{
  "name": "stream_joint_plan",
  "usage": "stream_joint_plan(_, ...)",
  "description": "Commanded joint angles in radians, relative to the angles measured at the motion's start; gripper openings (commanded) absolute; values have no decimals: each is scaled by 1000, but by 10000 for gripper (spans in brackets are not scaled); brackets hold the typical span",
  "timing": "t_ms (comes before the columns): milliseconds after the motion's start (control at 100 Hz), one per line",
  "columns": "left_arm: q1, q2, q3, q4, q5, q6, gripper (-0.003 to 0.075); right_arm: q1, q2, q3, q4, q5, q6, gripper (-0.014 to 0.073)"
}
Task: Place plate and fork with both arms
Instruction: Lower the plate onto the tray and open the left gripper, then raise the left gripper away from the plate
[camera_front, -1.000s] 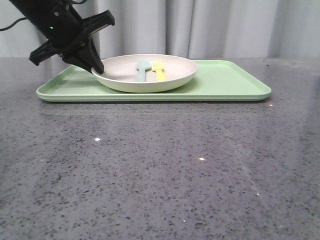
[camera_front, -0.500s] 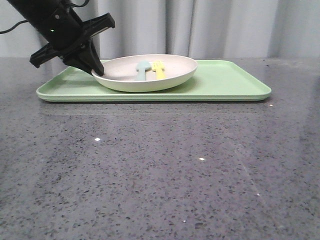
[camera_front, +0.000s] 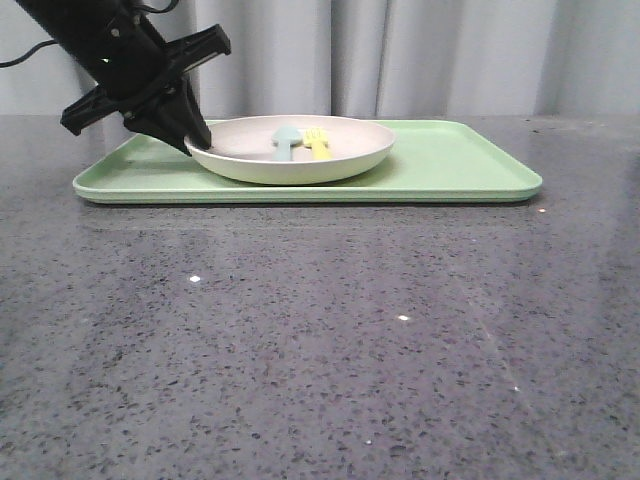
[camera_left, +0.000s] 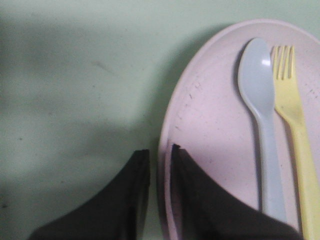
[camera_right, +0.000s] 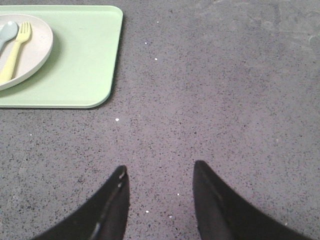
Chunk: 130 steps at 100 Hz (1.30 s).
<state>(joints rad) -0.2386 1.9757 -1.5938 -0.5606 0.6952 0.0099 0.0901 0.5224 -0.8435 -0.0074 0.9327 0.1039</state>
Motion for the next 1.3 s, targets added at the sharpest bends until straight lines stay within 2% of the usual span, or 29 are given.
stream_joint_plan(0, -10, -52, -32, -31, -41, -10, 282, -4, 15, -30, -3, -74, -6, 325)
stream_joint_plan(80, -10, -52, -32, -31, -41, -10, 395, -4, 15, -30, -3, -74, -6, 325)
stream_joint_plan(180, -10, -54, -32, -31, -41, -10, 447, -4, 15, -30, -3, -73, -6, 325)
stream_joint_plan(510, 22, -175, -32, 38, -3, -10, 449, -4, 15, -30, -3, -73, -6, 325)
stream_joint_plan(660, 46, -270, -32, 199, 38, -10, 449, -4, 15, -30, -3, -73, -6, 325)
stream_joint_plan(800, 86, -372, 0, 268, 50, -10, 449, -4, 15, -30, -3, -73, -6, 325)
stream_joint_plan(1050, 204, -564, 141, 364, 50, -10, 448, -4, 15, -30, -3, -73, -6, 325)
stream_joint_plan(1290, 245, -769, 371, 481, 28, -10, 447, -4, 15, -30, -3, -73, -6, 325)
